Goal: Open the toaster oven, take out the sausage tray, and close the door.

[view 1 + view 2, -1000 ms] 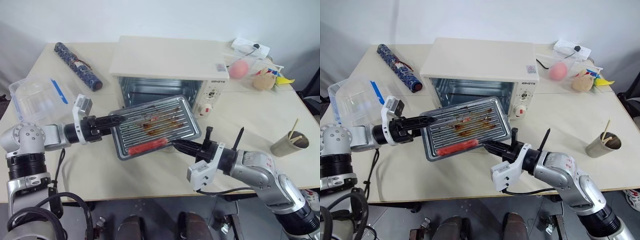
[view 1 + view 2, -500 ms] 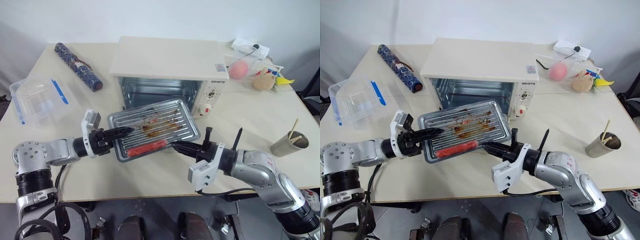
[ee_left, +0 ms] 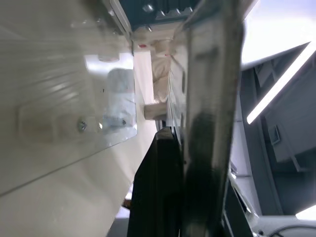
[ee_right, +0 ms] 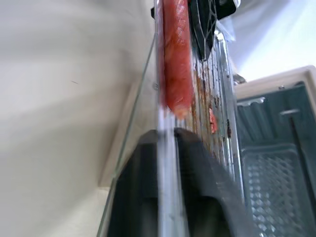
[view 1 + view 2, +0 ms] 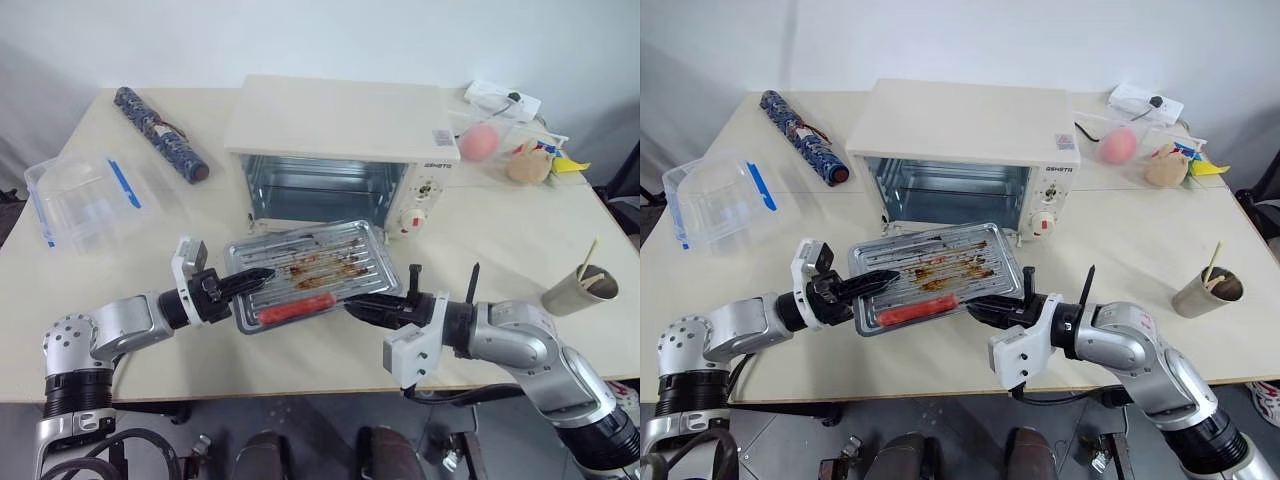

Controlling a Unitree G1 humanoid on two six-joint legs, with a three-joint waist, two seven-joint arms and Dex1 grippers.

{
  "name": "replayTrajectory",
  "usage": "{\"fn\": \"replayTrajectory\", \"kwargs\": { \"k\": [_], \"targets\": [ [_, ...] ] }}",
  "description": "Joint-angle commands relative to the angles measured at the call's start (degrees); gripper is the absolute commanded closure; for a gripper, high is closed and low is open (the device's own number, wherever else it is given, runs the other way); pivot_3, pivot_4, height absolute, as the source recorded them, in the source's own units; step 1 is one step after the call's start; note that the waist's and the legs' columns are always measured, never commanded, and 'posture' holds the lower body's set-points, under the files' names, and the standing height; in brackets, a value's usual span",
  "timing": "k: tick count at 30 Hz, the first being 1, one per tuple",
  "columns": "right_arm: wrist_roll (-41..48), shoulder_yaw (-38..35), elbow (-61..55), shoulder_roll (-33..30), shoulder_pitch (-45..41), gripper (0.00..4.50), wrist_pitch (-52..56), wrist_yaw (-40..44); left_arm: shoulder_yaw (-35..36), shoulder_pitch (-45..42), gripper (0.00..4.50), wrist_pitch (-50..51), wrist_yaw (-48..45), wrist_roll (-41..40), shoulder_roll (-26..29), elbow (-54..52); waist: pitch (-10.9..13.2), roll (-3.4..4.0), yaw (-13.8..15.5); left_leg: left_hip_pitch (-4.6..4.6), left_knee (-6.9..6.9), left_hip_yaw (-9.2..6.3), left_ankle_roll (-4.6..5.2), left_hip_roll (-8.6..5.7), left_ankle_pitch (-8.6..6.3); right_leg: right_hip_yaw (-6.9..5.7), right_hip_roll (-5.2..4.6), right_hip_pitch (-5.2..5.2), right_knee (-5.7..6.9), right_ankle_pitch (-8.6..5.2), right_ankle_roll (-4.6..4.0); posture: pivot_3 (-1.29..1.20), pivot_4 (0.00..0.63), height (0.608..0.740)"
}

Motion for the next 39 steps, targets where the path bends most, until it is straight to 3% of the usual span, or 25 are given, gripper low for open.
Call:
{"fn": "replayTrajectory", "kwargs": {
  "k": [1,8,13,16,19,22,30,39],
  "targets": [
    [5.3,-2.51,-3.82,-1.6,-0.25,2.44,3.71,2.68,0.38,1.0,4.5,-0.82,-0.52,-1.77,-0.53,-2.84,0.0,0.0,0.02,0.0,0.0,0.0,0.0,0.0,0.0,-0.01,0.01,0.0,0.0,0.0,0.0,0.0,0.15,0.74],
    [18.98,-7.84,-6.11,-3.08,-1.39,0.17,19.57,6.55,2.47,3.41,4.5,-0.63,-3.2,-1.77,-1.07,-3.64,0.0,0.0,0.56,0.0,0.0,0.0,0.0,0.0,0.0,0.0,0.03,0.02,-0.03,0.0,0.0,0.0,0.15,0.74],
    [29.06,-13.0,-5.73,-5.81,-2.23,0.17,33.89,8.98,5.01,5.57,4.5,-0.42,-6.44,-1.77,-0.35,-4.34,0.0,0.0,1.13,-0.01,0.0,0.01,0.0,0.0,0.0,0.0,0.05,0.02,-0.06,0.0,-0.01,0.0,0.15,0.74],
    [31.78,-15.36,-2.93,-7.68,-1.71,0.17,35.38,11.2,7.23,8.1,4.5,-1.08,-6.77,-1.77,-0.75,-5.22,0.0,0.0,1.18,-0.01,0.0,0.03,0.01,0.0,-0.01,0.01,0.05,0.02,-0.08,-0.01,-0.01,0.0,0.15,0.74],
    [31.04,-16.18,2.54,-9.49,0.04,0.79,32.68,13.78,9.5,12.42,4.5,-2.18,-7.14,-1.77,-1.71,-8.26,0.0,0.0,1.15,-0.02,-0.01,0.05,0.02,0.0,-0.01,0.02,0.05,0.02,-0.13,-0.01,-0.01,0.0,0.15,0.74],
    [30.28,-15.64,6.41,-10.25,0.83,1.77,30.84,15.12,11.0,15.18,4.5,-3.69,-7.04,-1.77,-2.79,-10.95,0.0,0.0,1.15,-0.02,-0.02,0.08,0.03,0.0,-0.02,0.03,0.04,0.02,-0.17,-0.01,-0.01,0.0,0.15,0.74],
    [21.75,-7.16,28.79,-3.32,-3.81,4.46,14.59,15.87,20.01,26.81,4.5,-9.24,-6.53,-1.77,-6.47,-19.14,0.02,0.02,0.84,0.02,-0.05,0.18,0.02,0.07,-0.01,0.07,0.09,0.02,-0.21,-0.03,-0.05,0.0,0.15,0.74],
    [19.84,-2.81,42.06,5.13,-8.91,4.46,6.32,16.84,28.61,35.69,4.5,-15.73,-6.13,-1.77,-10.7,-26.65,0.0,0.03,0.88,0.02,-0.02,0.17,0.01,0.14,0.0,0.09,0.15,0.06,-0.27,-0.05,-0.1,0.0,0.15,0.74]
  ]
}}
